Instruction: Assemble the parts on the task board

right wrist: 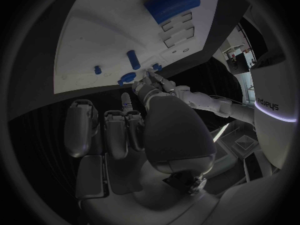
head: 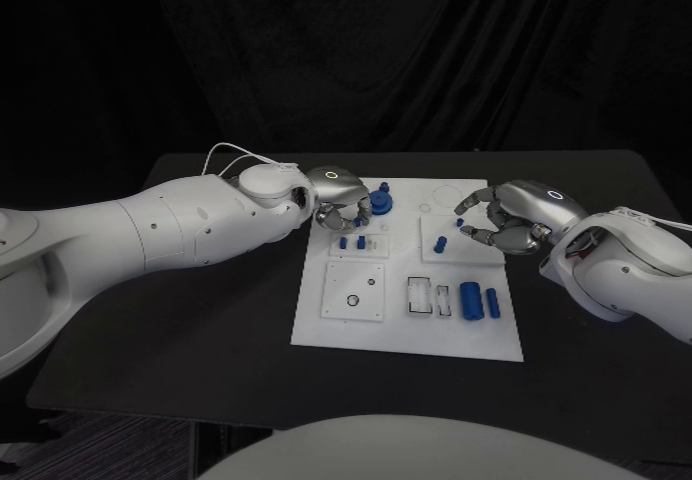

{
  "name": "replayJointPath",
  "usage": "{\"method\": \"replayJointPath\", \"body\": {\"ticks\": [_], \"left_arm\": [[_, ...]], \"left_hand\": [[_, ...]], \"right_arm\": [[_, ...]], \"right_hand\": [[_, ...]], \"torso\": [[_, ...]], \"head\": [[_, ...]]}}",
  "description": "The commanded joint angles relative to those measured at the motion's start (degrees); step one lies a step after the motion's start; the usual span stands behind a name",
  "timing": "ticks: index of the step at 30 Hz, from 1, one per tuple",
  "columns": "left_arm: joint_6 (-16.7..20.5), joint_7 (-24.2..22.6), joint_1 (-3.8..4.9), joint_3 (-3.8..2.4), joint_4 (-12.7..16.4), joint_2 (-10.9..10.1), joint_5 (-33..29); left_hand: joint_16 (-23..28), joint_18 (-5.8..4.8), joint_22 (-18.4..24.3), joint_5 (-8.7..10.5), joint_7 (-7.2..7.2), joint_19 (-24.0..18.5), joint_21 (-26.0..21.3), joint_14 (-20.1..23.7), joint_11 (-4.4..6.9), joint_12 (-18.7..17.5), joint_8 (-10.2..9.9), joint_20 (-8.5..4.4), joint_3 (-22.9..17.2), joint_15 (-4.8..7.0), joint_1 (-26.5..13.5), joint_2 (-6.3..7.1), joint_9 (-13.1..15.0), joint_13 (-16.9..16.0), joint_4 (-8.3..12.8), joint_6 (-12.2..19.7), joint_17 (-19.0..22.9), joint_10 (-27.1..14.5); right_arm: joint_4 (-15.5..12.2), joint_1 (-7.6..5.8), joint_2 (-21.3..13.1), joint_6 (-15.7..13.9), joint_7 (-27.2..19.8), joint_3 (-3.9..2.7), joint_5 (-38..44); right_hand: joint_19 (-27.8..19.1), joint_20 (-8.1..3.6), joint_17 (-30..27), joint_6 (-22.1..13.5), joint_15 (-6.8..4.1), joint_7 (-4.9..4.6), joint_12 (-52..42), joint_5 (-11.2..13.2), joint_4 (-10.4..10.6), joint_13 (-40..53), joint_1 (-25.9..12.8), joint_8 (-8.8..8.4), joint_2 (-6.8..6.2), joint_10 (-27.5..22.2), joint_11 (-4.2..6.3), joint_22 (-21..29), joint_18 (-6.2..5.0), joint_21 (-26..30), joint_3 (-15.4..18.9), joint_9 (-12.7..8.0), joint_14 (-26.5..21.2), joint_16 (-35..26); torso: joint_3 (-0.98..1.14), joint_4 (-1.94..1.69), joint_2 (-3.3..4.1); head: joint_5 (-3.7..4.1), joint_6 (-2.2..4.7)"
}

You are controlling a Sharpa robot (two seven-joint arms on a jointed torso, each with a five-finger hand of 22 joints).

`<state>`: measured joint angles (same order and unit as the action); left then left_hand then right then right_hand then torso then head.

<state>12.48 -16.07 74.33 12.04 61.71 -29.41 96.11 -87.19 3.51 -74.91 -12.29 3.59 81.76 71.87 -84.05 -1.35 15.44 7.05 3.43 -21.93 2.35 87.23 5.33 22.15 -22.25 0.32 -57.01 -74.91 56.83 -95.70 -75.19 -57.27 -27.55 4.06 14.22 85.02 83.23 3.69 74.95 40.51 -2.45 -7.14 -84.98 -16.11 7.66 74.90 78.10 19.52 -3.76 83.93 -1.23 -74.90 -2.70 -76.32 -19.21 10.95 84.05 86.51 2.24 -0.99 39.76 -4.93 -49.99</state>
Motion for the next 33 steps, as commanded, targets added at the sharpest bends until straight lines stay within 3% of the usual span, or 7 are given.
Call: {"method": "replayJointPath", "body": {"ticks": [1, 7, 13, 26, 30, 31, 33], "left_arm": [[-0.6, 0.1, -0.41, 0.10, -0.2, 0.1, 0.1], [0.1, 0.0, -0.52, 0.10, -0.2, -0.1, 0.1], [2.6, 0.0, -0.57, 0.10, -0.2, -0.8, 0.1], [14.9, 1.4, -0.62, 0.10, 0.7, -4.1, 0.1], [19.8, 1.2, -0.62, 0.10, 1.7, -6.8, 0.1], [20.9, 1.0, -0.62, 0.10, 2.1, -7.6, 0.1], [23.0, 0.5, -0.63, 0.11, 3.2, -9.6, 0.1]], "left_hand": [[0.4, 0.45, -9.9, 0.16, 0.12, -0.4, -0.4, -0.5, -0.02, 0.0, -0.5, 0.00, -0.4, 0.08, 0.7, 0.01, -0.1, 0.0, -0.1, 0.4, -4.6, 0.1], [0.9, 0.64, -9.6, 1.89, -2.43, -1.1, -1.6, 0.3, -0.41, -2.0, -3.3, 0.23, -0.7, -0.28, 0.7, 1.02, -1.2, 1.1, -0.1, 5.4, -3.4, -2.3], [1.1, 0.82, -9.3, 3.60, -5.22, -1.6, -2.6, 0.9, -1.07, -4.6, -3.5, 0.70, -0.2, -0.81, 0.6, 2.26, -3.3, 2.8, -0.7, 11.3, -2.5, -6.9], [1.8, 1.26, -8.7, 5.57, -6.08, -2.9, -5.2, 2.3, -1.00, -2.9, -2.8, 0.92, 2.3, -0.88, 1.0, 2.01, -4.3, 2.3, -2.5, 12.8, -0.4, -10.1], [4.7, 2.37, -7.1, 4.69, -5.79, -7.1, -12.1, 7.5, -0.91, 0.7, -2.5, 1.13, 3.1, -1.03, 2.0, 1.56, -4.6, 1.2, -3.6, 11.7, 6.3, -11.1], [9.2, 2.98, -6.3, 4.26, -5.73, -10.1, -16.3, 14.9, -0.67, 2.6, -2.4, 1.43, 3.2, -1.56, 2.3, 1.41, -4.7, 0.6, -4.2, 11.3, 14.8, -11.7], [15.7, 4.38, -4.2, 3.69, -5.41, -17.4, -26.0, 25.3, -0.60, 4.8, -2.3, 1.77, 3.2, -1.89, 2.5, 1.31, -4.9, 0.0, -4.7, 10.7, 24.7, -12.5]], "right_arm": [[0.0, 0.00, 0.0, 0.3, 1.0, -0.03, 0.1], [-0.1, 0.00, -0.1, 0.3, 1.0, -0.03, 0.1], [-0.1, 0.00, -0.2, 0.3, 1.0, -0.03, 0.1], [-0.4, 0.00, -0.7, 0.3, 1.1, -0.03, 0.1], [-0.7, -0.02, -1.2, 0.2, 1.2, -0.04, 0.1], [-0.7, -0.03, -1.4, 0.0, 1.2, -0.04, 0.1], [-1.0, -0.10, -1.7, -0.6, 1.2, -0.04, 0.1]], "right_hand": [[-0.1, 0.20, 10.2, 0.4, 0.00, 0.11, 0.2, -0.2, 0.0, 7.5, 0.0, -0.26, 0.12, 0.1, 0.02, -10.7, -0.59, 0.3, -0.2, -0.1, 4.3, -0.3], [-0.1, 0.20, 10.2, 0.4, 0.00, 0.11, 0.2, -0.2, 0.0, 7.5, 0.0, -0.26, 0.12, 0.1, 0.02, -10.7, -0.59, 0.3, -0.2, -0.1, 4.3, -0.3], [-0.1, 0.20, 10.2, 0.4, 0.00, 0.11, 0.2, -0.2, 0.0, 7.5, 0.0, -0.26, 0.12, 0.1, 0.02, -10.7, -0.59, 0.3, -0.2, -0.1, 4.3, -0.3], [-0.1, 0.20, 10.2, 0.5, 0.00, 0.10, 0.2, -0.2, -0.1, 7.5, 0.1, -0.23, 0.13, 0.1, 0.01, -10.7, -0.59, 0.3, -0.3, -0.1, 4.3, -0.3], [-0.2, 0.20, 10.2, 0.5, 0.00, 0.10, 0.2, -0.2, -0.1, 7.5, 0.1, -0.23, 0.13, 0.1, 0.01, -10.7, -0.61, 0.3, -0.3, -0.1, 4.3, -0.3], [-0.2, 0.20, 10.2, 0.5, 0.00, 0.10, 0.2, -0.2, -0.1, 7.5, 0.1, -0.23, 0.13, 0.1, 0.01, -10.7, -0.61, 0.3, -0.3, -0.1, 4.3, -0.3], [-0.2, 0.20, 10.1, 0.5, 0.00, 0.10, 0.4, -0.2, -0.2, 7.2, 0.1, -0.23, 0.12, -0.1, 0.01, -10.7, -0.63, 0.5, -0.3, -0.1, 4.2, -0.4]], "torso": [[0.00, 0.03, 0.01], [-0.01, 0.00, 0.00], [-0.02, 0.00, 0.01], [-0.05, -0.06, 0.09], [-0.06, -0.11, 0.08], [-0.07, -0.13, 0.07], [-0.09, -0.11, 0.08]], "head": [[-0.06, -0.01], [-0.09, -0.01], [-0.37, -0.01], [-0.09, -0.01], [0.06, -0.01], [0.11, -0.01], [0.21, -0.01]]}}
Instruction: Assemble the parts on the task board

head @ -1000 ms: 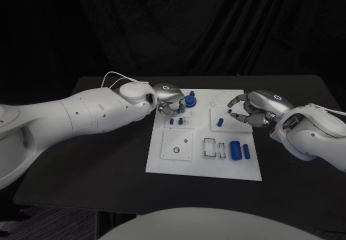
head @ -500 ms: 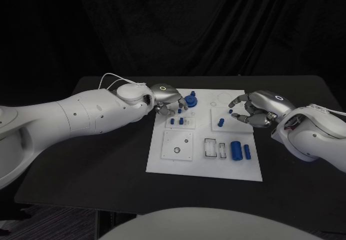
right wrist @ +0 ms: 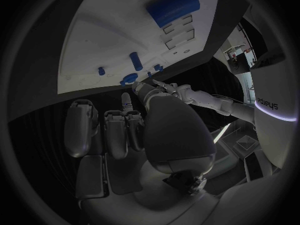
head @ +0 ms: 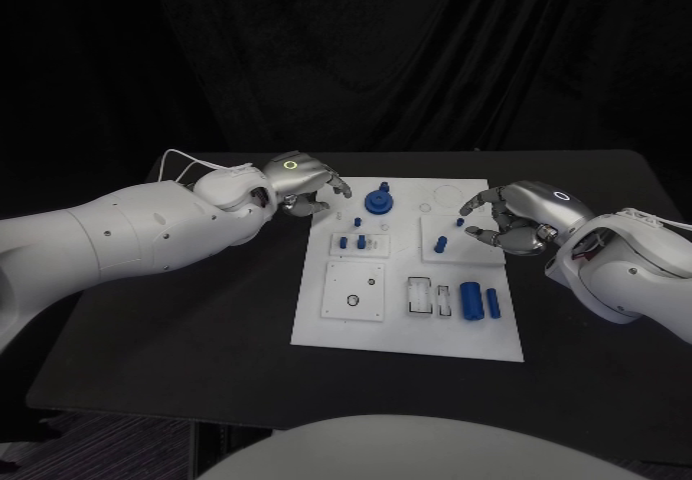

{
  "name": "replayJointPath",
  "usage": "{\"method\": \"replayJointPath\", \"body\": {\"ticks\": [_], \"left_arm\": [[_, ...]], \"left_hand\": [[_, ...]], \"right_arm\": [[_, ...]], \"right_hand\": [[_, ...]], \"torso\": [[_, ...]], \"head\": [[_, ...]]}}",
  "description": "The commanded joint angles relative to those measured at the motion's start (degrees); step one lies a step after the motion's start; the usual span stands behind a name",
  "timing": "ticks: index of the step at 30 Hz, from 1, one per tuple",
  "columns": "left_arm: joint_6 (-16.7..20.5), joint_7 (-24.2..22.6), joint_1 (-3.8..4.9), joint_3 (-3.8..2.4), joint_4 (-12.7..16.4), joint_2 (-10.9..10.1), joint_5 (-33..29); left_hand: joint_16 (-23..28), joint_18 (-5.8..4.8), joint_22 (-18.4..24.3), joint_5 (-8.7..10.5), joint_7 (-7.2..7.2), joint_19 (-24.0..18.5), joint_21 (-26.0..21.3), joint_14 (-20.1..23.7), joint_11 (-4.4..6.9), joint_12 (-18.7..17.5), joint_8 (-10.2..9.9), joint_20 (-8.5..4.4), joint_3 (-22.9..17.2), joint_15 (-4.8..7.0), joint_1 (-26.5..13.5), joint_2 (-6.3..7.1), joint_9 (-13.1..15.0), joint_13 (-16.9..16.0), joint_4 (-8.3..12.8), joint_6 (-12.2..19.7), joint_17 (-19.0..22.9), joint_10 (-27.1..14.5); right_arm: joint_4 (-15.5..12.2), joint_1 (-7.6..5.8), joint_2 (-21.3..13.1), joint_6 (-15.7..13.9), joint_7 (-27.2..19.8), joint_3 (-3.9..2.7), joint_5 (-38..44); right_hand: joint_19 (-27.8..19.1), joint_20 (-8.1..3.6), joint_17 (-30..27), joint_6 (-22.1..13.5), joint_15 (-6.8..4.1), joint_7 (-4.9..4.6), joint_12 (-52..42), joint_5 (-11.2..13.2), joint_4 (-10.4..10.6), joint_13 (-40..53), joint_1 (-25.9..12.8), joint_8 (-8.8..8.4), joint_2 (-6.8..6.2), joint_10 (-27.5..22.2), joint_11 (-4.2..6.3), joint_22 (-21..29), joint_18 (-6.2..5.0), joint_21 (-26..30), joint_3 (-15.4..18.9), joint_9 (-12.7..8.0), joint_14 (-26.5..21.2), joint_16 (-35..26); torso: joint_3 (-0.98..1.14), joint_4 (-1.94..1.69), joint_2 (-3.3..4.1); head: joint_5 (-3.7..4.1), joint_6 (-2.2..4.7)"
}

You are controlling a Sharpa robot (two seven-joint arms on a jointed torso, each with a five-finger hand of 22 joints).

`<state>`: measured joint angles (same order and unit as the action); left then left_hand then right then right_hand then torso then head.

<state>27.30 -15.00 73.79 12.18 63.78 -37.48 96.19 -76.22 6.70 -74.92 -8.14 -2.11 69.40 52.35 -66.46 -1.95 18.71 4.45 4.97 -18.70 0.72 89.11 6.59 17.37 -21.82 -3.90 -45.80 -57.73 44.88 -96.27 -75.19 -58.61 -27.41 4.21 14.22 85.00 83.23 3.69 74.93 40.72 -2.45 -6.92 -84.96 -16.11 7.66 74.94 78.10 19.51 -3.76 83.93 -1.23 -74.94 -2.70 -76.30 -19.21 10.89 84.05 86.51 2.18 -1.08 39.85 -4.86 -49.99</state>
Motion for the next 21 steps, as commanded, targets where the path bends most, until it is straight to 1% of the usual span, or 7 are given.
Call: {"method": "replayJointPath", "body": {"ticks": [1, 4, 6, 11, 14, 17, 21], "left_arm": [[9.2, -0.6, -0.08, -0.03, 2.0, -2.8, 0.0], [10.8, -1.3, -0.08, -0.02, 5.2, -6.0, -2.3], [10.2, -4.5, -0.08, -0.02, 8.5, -8.9, -10.5], [2.4, -15.8, -0.10, 0.00, 11.8, -12.6, -34.0], [-3.7, -22.5, -0.46, 0.02, 12.5, -13.9, -49.1], [-8.1, -27.0, -0.98, 0.02, 13.2, -14.4, -60.7], [-12.4, -30.7, -1.90, 0.03, 15.0, -15.0, -71.3]], "left_hand": [[10.0, 1.76, -3.2, -0.63, 0.43, -8.9, -11.1, 14.8, 0.10, 2.3, 0.4, 0.33, -0.2, -0.22, 0.5, 0.01, -0.2, -0.7, -0.9, -0.9, 14.0, -1.1], [23.9, 2.37, -1.5, -0.08, 1.16, -22.6, -22.0, 25.1, 0.74, 3.9, 0.7, 0.23, -1.1, 0.06, 0.6, 0.54, -0.3, -0.8, -2.3, -2.5, 22.6, -3.0], [35.0, 2.22, -0.4, -0.58, 4.36, -32.0, -27.6, 30.9, 1.49, 3.9, 1.8, -0.58, -1.5, -0.33, -0.7, 0.28, -0.1, 0.1, -5.5, -5.7, 27.8, -5.1], [52.8, -0.60, 7.3, -5.38, 7.33, -42.3, -40.2, 40.0, -2.46, 0.0, -0.4, 0.83, 0.2, -4.61, -3.8, -1.97, -1.5, 4.9, -9.7, -4.6, 37.0, -12.1], [65.5, -0.93, 14.6, -10.88, 7.55, -50.2, -48.9, 51.0, -2.37, -5.3, -0.5, 0.65, 2.6, -4.77, -5.8, -2.50, -3.2, 10.2, -12.3, -1.4, 45.4, -20.6], [72.3, -0.90, 20.5, -16.02, 7.10, -54.5, -48.8, 59.5, -1.42, -10.8, -0.5, 0.40, 6.0, -4.37, -8.5, -3.34, -4.9, 15.0, -12.6, 2.1, 51.8, -30.3], [75.5, -0.13, 40.3, -16.38, 4.89, -60.1, -49.6, 63.8, 1.26, -12.9, -1.5, 1.13, 14.3, -4.28, -9.5, -6.88, -10.6, 18.6, -12.8, 15.2, 56.1, -35.4]], "right_arm": [[-0.6, -0.23, -0.6, -1.1, 1.1, -0.04, 0.1], [-0.9, -1.01, -1.1, -1.1, 1.5, -0.04, 0.1], [-0.7, -2.31, -1.1, -0.1, 2.5, -0.05, 0.1], [1.1, -5.52, 0.2, 2.4, 4.2, -0.05, 0.4], [2.7, -7.43, 1.3, 4.1, 4.5, -0.04, 1.7], [4.0, -8.45, 2.0, 6.3, 4.6, -0.04, 3.7], [5.5, -8.97, 3.1, 10.0, 4.8, -0.04, 7.0]], "right_hand": [[-0.3, 0.19, 10.1, 0.3, 0.00, -0.11, 0.6, -0.2, -0.2, 6.8, 0.1, -0.22, 0.12, -0.4, 0.01, -10.6, -0.66, 0.5, -0.3, -0.1, 4.2, -0.4], [-0.2, 0.34, 10.2, 0.6, 0.24, -0.41, 8.4, -0.2, -0.2, -2.6, 0.4, -0.20, -0.33, -9.3, -0.28, -10.7, -0.62, 0.5, -1.1, -0.4, 4.2, -0.3], [-0.2, 0.48, 10.2, 1.1, 0.45, -0.55, 13.6, -0.2, -0.1, -8.2, 0.5, -0.01, -0.86, -15.2, -0.55, -10.7, -0.62, 0.6, -1.6, -0.5, 4.2, -0.3], [-1.9, 1.20, 8.4, 2.4, 1.29, -1.05, 28.5, -0.2, 0.4, -23.1, 0.6, 0.81, -1.98, -33.5, -1.56, -9.7, -1.28, 3.9, -2.6, -0.4, 3.4, -1.7], [-2.9, 1.73, 7.4, 3.4, 1.91, -1.31, 33.3, -0.1, 0.4, -26.8, 0.9, 1.78, -2.62, -39.3, -2.21, -9.2, -1.61, 5.6, -3.2, 0.2, 2.7, -2.5], [-3.9, 2.29, 6.4, 3.7, 2.48, -1.43, 37.2, -0.1, -0.1, -29.8, 1.6, 2.61, -3.34, -42.8, -2.82, -8.8, -1.90, 7.2, -3.5, 0.8, 2.0, -3.3], [-5.6, 3.55, 4.3, 0.7, 4.39, -0.69, 47.1, -0.1, -0.5, -37.7, 2.3, 1.02, -4.55, -47.9, -4.98, -8.2, -2.32, 9.8, -4.7, 0.5, 0.4, -4.9]], "torso": [[-0.02, 0.01, -0.01], [-0.04, 0.04, -0.03], [-0.08, 0.00, -0.07], [-0.14, -0.06, -0.14], [-0.22, -0.04, -0.13], [-0.53, -0.20, -0.03], [-0.93, -0.35, -0.17]], "head": [[0.19, -0.01], [0.53, -0.01], [1.28, -0.01], [2.11, -0.01], [3.01, -0.01], [3.65, -0.01], [4.40, -0.01]]}}
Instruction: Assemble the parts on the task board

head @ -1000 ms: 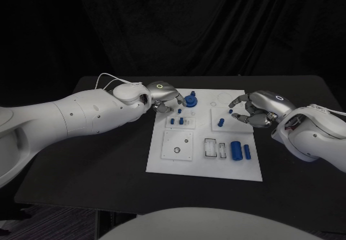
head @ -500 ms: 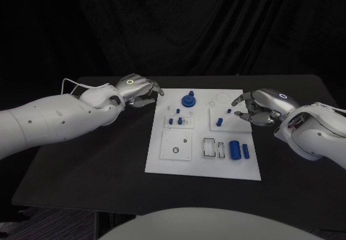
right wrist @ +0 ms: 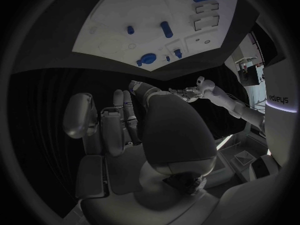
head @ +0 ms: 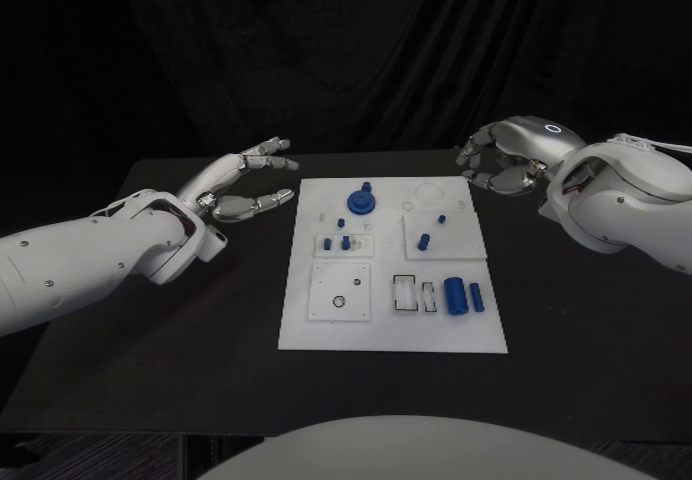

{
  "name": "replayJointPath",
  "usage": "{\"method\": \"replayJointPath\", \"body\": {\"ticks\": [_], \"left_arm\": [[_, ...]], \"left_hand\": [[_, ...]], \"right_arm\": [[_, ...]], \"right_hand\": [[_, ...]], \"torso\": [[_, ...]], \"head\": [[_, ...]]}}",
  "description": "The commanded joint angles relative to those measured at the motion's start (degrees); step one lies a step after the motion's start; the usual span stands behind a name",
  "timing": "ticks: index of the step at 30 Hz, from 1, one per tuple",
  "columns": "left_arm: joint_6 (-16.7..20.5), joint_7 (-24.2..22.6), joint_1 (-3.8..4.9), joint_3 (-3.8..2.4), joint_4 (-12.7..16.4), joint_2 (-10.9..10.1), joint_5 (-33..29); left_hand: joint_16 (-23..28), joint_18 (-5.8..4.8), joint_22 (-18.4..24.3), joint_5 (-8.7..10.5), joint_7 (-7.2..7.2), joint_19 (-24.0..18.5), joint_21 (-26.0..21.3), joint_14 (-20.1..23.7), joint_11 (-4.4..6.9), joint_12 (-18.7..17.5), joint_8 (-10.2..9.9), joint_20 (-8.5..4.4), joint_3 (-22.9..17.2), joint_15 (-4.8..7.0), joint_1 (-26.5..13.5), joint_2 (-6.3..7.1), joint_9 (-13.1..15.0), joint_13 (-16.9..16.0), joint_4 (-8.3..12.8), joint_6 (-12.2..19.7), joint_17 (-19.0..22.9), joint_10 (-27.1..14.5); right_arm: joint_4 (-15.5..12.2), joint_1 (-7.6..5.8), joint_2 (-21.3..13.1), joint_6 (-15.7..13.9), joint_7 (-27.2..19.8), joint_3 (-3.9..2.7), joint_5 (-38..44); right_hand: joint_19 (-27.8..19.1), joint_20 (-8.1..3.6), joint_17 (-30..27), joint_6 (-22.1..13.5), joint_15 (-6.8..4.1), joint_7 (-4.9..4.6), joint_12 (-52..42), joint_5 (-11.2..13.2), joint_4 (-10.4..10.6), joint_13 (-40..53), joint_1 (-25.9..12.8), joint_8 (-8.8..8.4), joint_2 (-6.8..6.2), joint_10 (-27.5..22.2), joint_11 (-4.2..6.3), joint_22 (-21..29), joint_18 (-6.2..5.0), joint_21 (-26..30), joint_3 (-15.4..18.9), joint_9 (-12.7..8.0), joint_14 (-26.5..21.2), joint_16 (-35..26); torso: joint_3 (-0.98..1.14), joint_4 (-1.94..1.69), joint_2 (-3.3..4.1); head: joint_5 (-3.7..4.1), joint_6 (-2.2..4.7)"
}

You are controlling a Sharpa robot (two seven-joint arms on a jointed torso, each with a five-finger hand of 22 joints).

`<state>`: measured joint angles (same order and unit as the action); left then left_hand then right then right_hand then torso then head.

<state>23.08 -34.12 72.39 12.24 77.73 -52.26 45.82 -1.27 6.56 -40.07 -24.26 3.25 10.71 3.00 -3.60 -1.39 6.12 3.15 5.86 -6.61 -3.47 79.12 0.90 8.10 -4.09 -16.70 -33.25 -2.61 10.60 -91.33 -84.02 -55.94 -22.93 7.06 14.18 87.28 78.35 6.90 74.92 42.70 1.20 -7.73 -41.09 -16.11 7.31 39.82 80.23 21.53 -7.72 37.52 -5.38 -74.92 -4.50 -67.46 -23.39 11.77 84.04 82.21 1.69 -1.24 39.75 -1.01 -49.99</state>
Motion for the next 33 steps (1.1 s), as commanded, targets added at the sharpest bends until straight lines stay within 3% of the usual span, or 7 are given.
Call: {"method": "replayJointPath", "body": {"ticks": [1, 4, 11, 14, 20, 24, 33], "left_arm": [[-8.9, -12.2, -0.79, -0.03, 1.7, -0.4, -22.3], [-10.7, -14.0, -1.59, -0.03, 3.8, -1.2, -25.3], [-12.9, -15.5, -2.28, -0.04, 7.8, -2.7, -27.7], [-13.4, -15.7, -2.36, -0.04, 8.7, -3.1, -28.0], [-14.1, -15.9, -2.45, -0.04, 9.9, -3.9, -28.2], [-14.5, -15.9, -2.48, -0.04, 10.0, -4.0, -28.2], [-15.2, -15.7, -2.64, -0.04, 10.3, -4.1, -28.3]], "left_hand": [[0.7, 0.18, 8.1, -0.25, -0.93, -2.3, -0.4, 1.5, 0.83, -0.3, -0.2, 0.22, 3.3, -0.10, 0.8, -1.59, -1.8, 1.2, 0.0, 3.1, 1.3, -1.5], [0.8, 0.73, 12.5, 0.25, -2.15, -3.0, -0.5, 2.0, 2.09, 0.1, -0.3, 0.45, 6.8, 0.25, 1.8, -2.83, -2.9, 2.0, -0.1, 3.4, 1.8, -2.1], [1.1, 1.28, 16.7, -0.37, -3.22, -3.4, -0.6, 2.9, 3.15, 0.1, -0.7, 1.74, 11.1, -0.30, 3.6, -4.87, -4.8, 2.3, -0.1, 7.0, 2.4, -3.5], [1.1, 1.44, 18.0, -0.58, -3.71, -3.9, -0.7, 3.1, 3.42, 0.0, -0.8, 1.89, 12.3, -0.28, 4.1, -5.49, -5.5, 2.4, 0.0, 9.1, 2.5, -4.1], [1.2, 1.55, 19.2, -1.23, -4.11, -4.3, -0.7, 3.4, 3.52, -0.2, -1.0, 2.23, 13.4, -0.52, 5.2, -6.07, -5.8, 2.5, 0.1, 11.1, 2.5, -4.7], [1.2, 1.74, 20.1, -1.72, -4.66, -4.6, -0.7, 3.5, 3.40, -0.1, -1.1, 2.72, 14.2, -0.73, 6.0, -6.50, -6.0, 2.5, 0.1, 13.1, 2.6, -5.0], [1.3, 2.38, 21.0, -2.01, -6.94, -4.7, -0.6, 3.6, 3.18, -0.6, -1.4, 3.71, 15.8, -1.04, 7.5, -7.22, -6.3, 2.7, 0.2, 17.0, 2.6, -6.0]], "right_arm": [[0.9, -0.12, 0.7, 6.4, 2.0, 0.00, 5.3], [1.9, 0.35, 1.6, 8.8, 1.8, 0.00, 7.3], [4.3, 2.55, 2.8, 10.6, 1.2, 0.00, 9.5], [5.0, 3.25, 3.1, 10.3, 1.0, 0.00, 9.6], [5.8, 4.57, 3.2, 9.7, 0.3, 0.00, 9.4], [6.2, 5.18, 3.4, 9.4, -0.3, 0.00, 9.3], [8.4, 7.03, 4.4, 8.4, -2.2, 0.00, 9.2]], "right_hand": [[-1.1, 0.74, 3.9, -0.9, 0.69, 0.24, 5.0, -0.1, -0.6, -4.5, 0.7, -1.50, -0.86, -1.4, -1.26, -8.1, -0.61, 1.5, -1.0, -0.5, 0.1, -0.9], [-1.7, 0.72, 3.1, 0.8, 0.35, 0.69, 8.8, -0.1, -1.2, -8.6, 1.3, -2.76, -1.30, -1.6, -1.64, -7.9, -0.90, 2.4, -1.5, -0.8, -0.5, -1.4], [-2.1, 0.71, 2.2, 1.4, 0.32, 1.24, 11.6, 0.0, -1.2, -12.2, 1.0, -4.93, -1.57, -1.5, -1.84, -7.8, -0.99, 3.0, -0.8, -1.2, -1.1, -1.9], [-2.0, 1.46, 2.0, 2.3, 1.50, 0.51, 12.2, 0.0, -0.8, -13.9, 0.6, -5.74, -1.43, -0.1, -2.16, -7.8, -0.85, 3.1, -0.2, -1.3, -1.1, -1.9], [-1.6, 1.92, 1.9, 2.3, 1.75, 0.20, 13.5, -0.1, -0.2, -16.0, 0.2, -7.26, -1.66, 1.4, -2.31, -7.9, -0.84, 2.7, 0.7, -1.6, -1.0, -1.8], [-1.2, 2.06, 2.0, 2.5, 1.93, -0.20, 14.7, -0.1, 0.2, -17.8, 0.3, -8.37, -1.70, 2.7, -2.33, -8.1, -0.78, 2.2, 1.3, -2.0, -0.8, -1.6], [-0.8, 2.01, 1.8, 2.9, 1.72, -0.19, 16.4, -0.1, 0.5, -20.4, 0.7, -9.85, -1.72, 5.5, -2.14, -8.2, -0.67, 1.7, 2.0, -2.5, -0.7, -1.5]], "torso": [[-0.55, -0.21, -0.12], [-0.84, -0.30, -0.30], [-2.50, -1.73, -0.67], [-3.09, -2.27, -0.68], [-3.68, -2.87, -0.77], [-4.37, -3.44, -0.97], [-4.89, -3.54, -1.16]], "head": [[0.57, -0.01], [0.89, -0.01], [3.30, -0.01], [4.14, -0.01], [5.16, -0.01], [5.67, -0.01], [5.70, -0.01]]}}
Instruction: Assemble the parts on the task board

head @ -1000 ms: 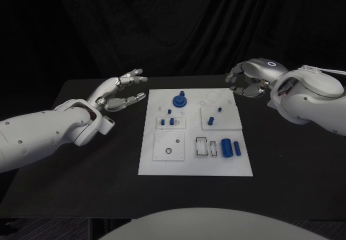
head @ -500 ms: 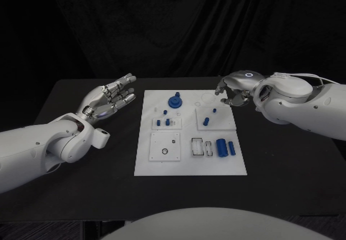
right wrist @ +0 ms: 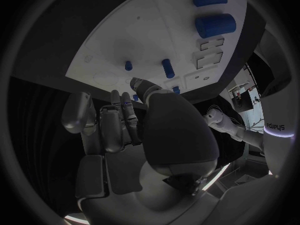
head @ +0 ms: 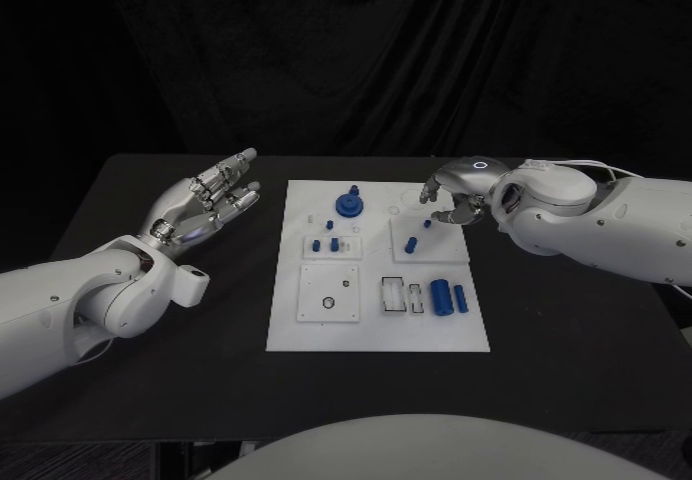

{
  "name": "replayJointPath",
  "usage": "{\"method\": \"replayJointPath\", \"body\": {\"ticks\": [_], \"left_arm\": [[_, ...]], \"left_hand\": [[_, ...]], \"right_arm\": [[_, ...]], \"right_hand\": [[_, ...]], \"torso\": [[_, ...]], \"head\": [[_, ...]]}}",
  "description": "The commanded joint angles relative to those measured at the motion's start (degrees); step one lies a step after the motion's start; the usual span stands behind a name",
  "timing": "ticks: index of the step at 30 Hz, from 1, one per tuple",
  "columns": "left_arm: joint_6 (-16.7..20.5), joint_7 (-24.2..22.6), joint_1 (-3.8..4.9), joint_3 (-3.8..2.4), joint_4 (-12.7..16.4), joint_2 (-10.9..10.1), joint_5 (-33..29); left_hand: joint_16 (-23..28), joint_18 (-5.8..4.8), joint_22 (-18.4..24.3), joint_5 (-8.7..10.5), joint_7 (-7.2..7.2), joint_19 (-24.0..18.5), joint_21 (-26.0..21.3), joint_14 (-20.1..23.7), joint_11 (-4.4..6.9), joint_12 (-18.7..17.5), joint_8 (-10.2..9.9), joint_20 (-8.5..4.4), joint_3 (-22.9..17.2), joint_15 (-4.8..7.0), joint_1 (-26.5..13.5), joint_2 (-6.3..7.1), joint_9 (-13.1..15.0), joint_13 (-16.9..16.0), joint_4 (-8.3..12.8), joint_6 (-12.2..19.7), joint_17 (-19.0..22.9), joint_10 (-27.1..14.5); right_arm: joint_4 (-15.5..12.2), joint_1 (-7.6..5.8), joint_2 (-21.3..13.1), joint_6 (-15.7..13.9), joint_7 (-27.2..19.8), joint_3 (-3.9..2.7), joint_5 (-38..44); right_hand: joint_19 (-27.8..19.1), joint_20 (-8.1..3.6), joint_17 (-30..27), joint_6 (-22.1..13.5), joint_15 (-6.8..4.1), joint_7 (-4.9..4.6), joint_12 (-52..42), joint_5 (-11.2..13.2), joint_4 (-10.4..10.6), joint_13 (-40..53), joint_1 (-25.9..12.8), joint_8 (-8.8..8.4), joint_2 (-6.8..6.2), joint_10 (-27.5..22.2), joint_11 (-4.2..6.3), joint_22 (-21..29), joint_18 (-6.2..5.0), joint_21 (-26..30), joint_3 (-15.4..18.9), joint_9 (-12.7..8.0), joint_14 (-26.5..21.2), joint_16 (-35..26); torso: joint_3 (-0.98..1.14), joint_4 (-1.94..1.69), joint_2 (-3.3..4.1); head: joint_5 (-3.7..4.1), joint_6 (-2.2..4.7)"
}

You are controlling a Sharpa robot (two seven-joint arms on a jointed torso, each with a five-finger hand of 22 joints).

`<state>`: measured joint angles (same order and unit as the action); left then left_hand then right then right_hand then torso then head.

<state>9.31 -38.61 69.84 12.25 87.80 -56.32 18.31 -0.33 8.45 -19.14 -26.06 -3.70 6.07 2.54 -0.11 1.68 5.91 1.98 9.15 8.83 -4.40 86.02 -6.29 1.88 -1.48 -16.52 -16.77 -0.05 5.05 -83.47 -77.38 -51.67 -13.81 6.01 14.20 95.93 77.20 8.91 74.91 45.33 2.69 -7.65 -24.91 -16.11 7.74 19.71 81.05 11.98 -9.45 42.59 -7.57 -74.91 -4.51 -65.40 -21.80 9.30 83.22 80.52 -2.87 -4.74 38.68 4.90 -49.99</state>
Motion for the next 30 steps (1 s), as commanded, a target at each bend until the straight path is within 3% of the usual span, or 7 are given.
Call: {"method": "replayJointPath", "body": {"ticks": [1, 11, 12, 18, 23, 28, 30], "left_arm": [[-1.5, -11.1, -0.11, -0.06, 0.2, 0.0, -0.8], [-2.8, -10.8, -0.42, -0.06, -0.2, 0.5, -0.8], [-2.9, -10.8, -0.47, -0.06, -0.2, 0.5, -0.8], [-3.4, -10.8, -0.77, -0.06, -0.7, 1.0, -0.8], [-4.2, -10.7, -1.01, -0.06, -1.0, 1.5, -0.8], [-4.6, -10.6, -1.11, -0.06, -1.4, 1.8, -0.8], [-4.8, -10.4, -1.14, -0.06, -1.6, 1.9, -0.8]], "left_hand": [[0.3, 0.63, 0.2, -0.86, -0.11, 0.0, -0.1, 0.1, 0.08, -0.4, -0.2, 0.68, 0.6, -0.20, 0.9, -0.17, -0.1, 0.1, 0.0, 0.7, 0.0, -0.6], [0.3, 1.08, 0.6, -2.60, 0.31, 0.3, 0.0, 0.1, -0.58, -0.4, -0.2, 3.06, 1.0, -1.24, 2.5, -1.04, -0.1, 0.1, 0.2, 1.1, 0.0, -1.1], [0.3, 1.11, 0.6, -2.72, 0.36, 0.3, 0.0, 0.1, -0.54, -0.4, -0.2, 3.15, 1.0, -1.27, 2.6, -1.07, 0.0, 0.1, 0.2, 1.0, 0.0, -1.1], [0.3, 1.30, 0.8, -3.56, 0.40, 0.3, 0.0, 0.1, -0.65, -0.4, -0.2, 3.60, 1.0, -1.44, 3.2, -1.28, -0.1, 0.1, 0.4, 1.2, 0.0, -1.2], [0.3, 1.53, 1.3, -5.01, 0.83, 0.2, -0.1, 0.1, -0.98, -0.3, -0.2, 4.23, 1.0, -1.72, 4.2, -1.26, 0.0, 0.1, 0.7, 1.0, 0.0, -1.4], [0.3, 1.57, 1.4, -5.32, 0.85, 0.2, -0.1, 0.1, -1.03, -0.3, -0.1, 4.35, 1.1, -1.72, 4.4, -1.21, 0.0, 0.1, 0.8, 0.9, 0.0, -1.4], [0.3, 1.58, 1.4, -5.35, 0.86, 0.2, -0.1, 0.1, -1.05, -0.2, -0.2, 4.37, 1.1, -1.73, 4.4, -1.23, 0.0, 0.1, 0.8, 1.0, 0.0, -1.4]], "right_arm": [[0.7, 0.54, 0.2, -0.9, -1.4, -0.02, 0.6], [1.8, 1.68, 0.4, -0.8, -2.4, -0.02, 0.6], [2.0, 1.78, 0.5, -0.8, -2.4, -0.02, 0.6], [2.6, 2.34, 0.7, -1.2, -2.7, -0.02, 0.5], [3.3, 2.94, 0.9, -1.8, -3.1, -0.02, -0.1], [3.9, 3.37, 1.1, -3.3, -3.6, -0.02, -0.4], [4.1, 3.49, 1.1, -4.0, -3.8, -0.02, -0.4]], "right_hand": [[0.4, -0.01, 1.8, 0.3, 0.23, -0.28, 0.2, -0.1, 0.1, -0.3, -0.1, -0.31, 0.01, 0.4, 0.05, -8.3, -0.67, -0.3, 0.4, -0.1, 0.1, 0.2], [0.7, -0.31, 1.8, 1.3, -0.20, -0.14, 1.1, -0.1, 0.7, -1.8, -0.4, -0.79, 0.01, 2.6, 0.46, -8.4, -0.59, -0.7, 0.8, -0.2, 0.2, 0.4], [0.7, -0.31, 1.8, 1.3, -0.20, -0.14, 1.1, -0.1, 0.7, -1.8, -0.4, -0.79, 0.01, 2.6, 0.46, -8.4, -0.59, -0.7, 0.8, -0.2, 0.2, 0.4], [0.8, -0.60, 1.7, 2.4, -0.46, -0.29, 1.5, -0.2, 0.6, -2.5, 0.2, -0.62, 0.11, 3.6, 0.72, -8.4, -0.59, -0.7, 0.6, 0.1, 0.3, 0.4], [0.9, -1.08, 1.6, 5.4, -1.03, -0.67, 2.1, -0.1, 0.4, -3.5, 0.6, 0.48, 0.32, 5.3, 1.28, -8.4, -0.59, -0.6, 0.3, 1.2, 0.3, 0.4], [0.9, -1.18, 1.5, 5.6, -1.07, -0.57, 2.1, -0.2, 0.3, -3.8, 0.8, 0.46, 0.41, 6.0, 1.36, -8.4, -0.59, -0.5, 0.1, 1.4, 0.3, 0.3], [0.9, -1.22, 1.5, 5.5, -1.11, -0.58, 2.1, -0.2, 0.3, -3.9, 0.9, 0.40, 0.45, 6.3, 1.41, -8.4, -0.58, -0.6, 0.0, 1.5, 0.3, 0.4]], "torso": [[-0.32, 0.04, -0.09], [-0.16, -0.09, -0.14], [-0.07, -0.10, -0.14], [-0.04, 0.00, -0.04], [-0.02, -0.18, -0.10], [0.09, 0.07, -0.12], [0.01, 0.06, -0.16]], "head": [[-0.35, -0.01], [-0.48, -0.01], [-0.41, -0.01], [-0.28, -0.01], [0.23, -0.01], [0.04, -0.01], [0.02, -0.01]]}}
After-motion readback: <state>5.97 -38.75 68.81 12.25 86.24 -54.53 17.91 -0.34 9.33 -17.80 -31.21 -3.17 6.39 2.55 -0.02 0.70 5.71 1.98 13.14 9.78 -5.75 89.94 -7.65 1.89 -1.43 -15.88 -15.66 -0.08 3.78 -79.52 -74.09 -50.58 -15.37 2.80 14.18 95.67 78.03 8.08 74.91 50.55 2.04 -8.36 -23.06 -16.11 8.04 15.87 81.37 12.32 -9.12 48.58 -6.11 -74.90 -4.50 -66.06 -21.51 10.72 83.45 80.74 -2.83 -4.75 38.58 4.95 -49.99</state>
